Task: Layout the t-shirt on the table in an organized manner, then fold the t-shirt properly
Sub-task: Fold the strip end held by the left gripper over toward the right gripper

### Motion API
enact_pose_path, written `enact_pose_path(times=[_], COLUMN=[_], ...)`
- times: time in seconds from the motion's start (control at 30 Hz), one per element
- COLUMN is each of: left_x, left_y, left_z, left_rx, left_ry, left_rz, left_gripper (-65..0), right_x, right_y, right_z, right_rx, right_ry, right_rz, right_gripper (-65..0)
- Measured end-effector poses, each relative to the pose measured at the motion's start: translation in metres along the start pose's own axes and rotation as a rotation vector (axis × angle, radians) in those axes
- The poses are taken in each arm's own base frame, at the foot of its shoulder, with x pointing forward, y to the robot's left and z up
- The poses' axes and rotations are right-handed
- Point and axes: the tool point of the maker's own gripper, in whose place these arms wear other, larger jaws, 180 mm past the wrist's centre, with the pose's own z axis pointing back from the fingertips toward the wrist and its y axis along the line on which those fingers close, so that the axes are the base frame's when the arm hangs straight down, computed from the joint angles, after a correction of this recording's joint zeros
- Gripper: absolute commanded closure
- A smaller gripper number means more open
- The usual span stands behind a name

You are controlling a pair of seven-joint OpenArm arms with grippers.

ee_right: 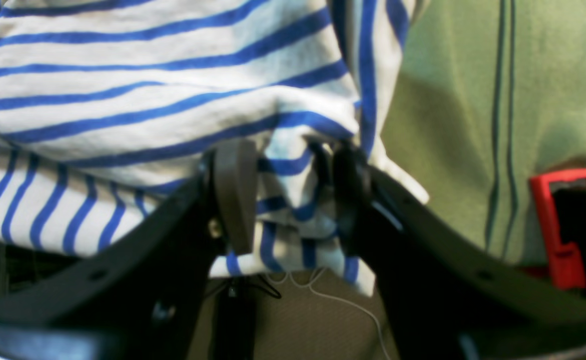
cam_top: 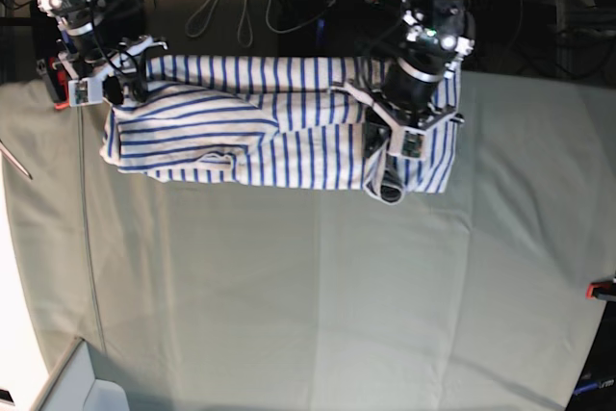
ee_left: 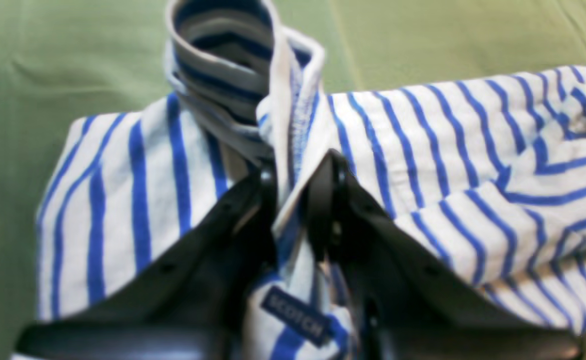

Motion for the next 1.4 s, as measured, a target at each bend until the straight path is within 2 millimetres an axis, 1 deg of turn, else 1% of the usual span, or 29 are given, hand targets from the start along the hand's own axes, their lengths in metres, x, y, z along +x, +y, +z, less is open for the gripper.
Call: enact_pose_path(times=[0.1, 0.2, 0.37, 0.43, 0.5, 0.7, 0.83, 0.93, 1.0, 1.1, 1.17, 1.23, 1.3, 1.4], left_x=[0.004, -0.003, -0.012, -0.016, -0.018, -0.009, -0.011, -0.004, -0.003, -0.006, -0.005, -0.004, -0.004, -0.002], left_y=[-0.010, -0.027, -0.062, -0.072, -0.074, -0.073, -0.073, -0.071, -0.071, -0.072, -0.072, -0.072, -0.080, -0.099], left_z=[-0.004, -0.008, -0.013, -0.013, -0.014, -0.019, -0.019, -0.022, -0.023, -0.022, -0.022, -0.022, -0.022, -0.020], left_rx=[0.028, -0.003, -0.087, -0.112, -0.117, -0.116, -0.116, -0.115, -0.115, -0.116, -0.115, -0.116, -0.136, -0.183], left_ry=[-0.016, 0.003, 0.028, 0.038, 0.048, 0.023, 0.039, 0.020, 0.015, 0.025, 0.023, 0.020, 0.017, 0.012], left_rz=[0.008, 0.007, -0.008, -0.012, -0.014, -0.020, -0.022, -0.026, -0.026, -0.025, -0.024, -0.026, -0.036, -0.046], left_gripper=[0.0, 0.0, 0.0, 0.0, 0.0, 0.0, 0.0, -0.4, -3.6, -10.3, -12.0, -12.1, -12.4, -14.3], right_x=[0.000, 0.000, 0.000, 0.000, 0.000, 0.000, 0.000, 0.000, 0.000, 0.000, 0.000, 0.000, 0.000, 0.000], right_y=[0.000, 0.000, 0.000, 0.000, 0.000, 0.000, 0.000, 0.000, 0.000, 0.000, 0.000, 0.000, 0.000, 0.000], right_z=[0.000, 0.000, 0.000, 0.000, 0.000, 0.000, 0.000, 0.000, 0.000, 0.000, 0.000, 0.000, 0.000, 0.000], right_rx=[0.000, 0.000, 0.000, 0.000, 0.000, 0.000, 0.000, 0.000, 0.000, 0.000, 0.000, 0.000, 0.000, 0.000], right_ry=[0.000, 0.000, 0.000, 0.000, 0.000, 0.000, 0.000, 0.000, 0.000, 0.000, 0.000, 0.000, 0.000, 0.000], right_rz=[0.000, 0.000, 0.000, 0.000, 0.000, 0.000, 0.000, 0.000, 0.000, 0.000, 0.000, 0.000, 0.000, 0.000], right_gripper=[-25.8, -25.8, -25.8, -25.8, -25.8, -25.8, -25.8, -25.8, -25.8, -25.8, -25.8, -25.8, -25.8, -25.8])
